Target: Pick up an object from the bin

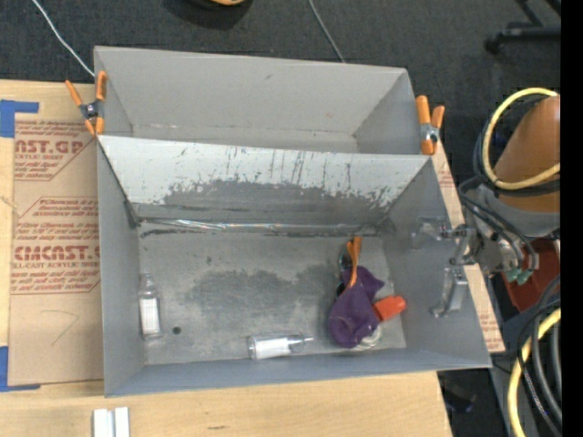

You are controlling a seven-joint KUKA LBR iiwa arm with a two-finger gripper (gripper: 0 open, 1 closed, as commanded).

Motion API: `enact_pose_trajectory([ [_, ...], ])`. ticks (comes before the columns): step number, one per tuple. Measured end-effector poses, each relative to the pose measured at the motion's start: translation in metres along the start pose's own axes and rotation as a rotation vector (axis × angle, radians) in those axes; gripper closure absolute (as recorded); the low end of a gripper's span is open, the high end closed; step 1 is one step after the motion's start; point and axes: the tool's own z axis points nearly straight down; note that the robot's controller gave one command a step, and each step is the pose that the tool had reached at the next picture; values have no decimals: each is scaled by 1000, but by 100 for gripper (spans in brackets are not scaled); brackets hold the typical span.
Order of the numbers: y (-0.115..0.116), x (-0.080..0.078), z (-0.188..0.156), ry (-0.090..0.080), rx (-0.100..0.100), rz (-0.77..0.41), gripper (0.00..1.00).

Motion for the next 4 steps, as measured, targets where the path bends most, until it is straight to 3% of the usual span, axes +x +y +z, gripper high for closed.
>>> enact_pose_trajectory([
  [1,1,-2,-5,-8,2,-2,0],
  [2,-2,5,141,-2,1,-89,0],
  [3,-4,16,51,-11,3,-84,0],
  [4,-2,5,141,-5,1,-89,0],
])
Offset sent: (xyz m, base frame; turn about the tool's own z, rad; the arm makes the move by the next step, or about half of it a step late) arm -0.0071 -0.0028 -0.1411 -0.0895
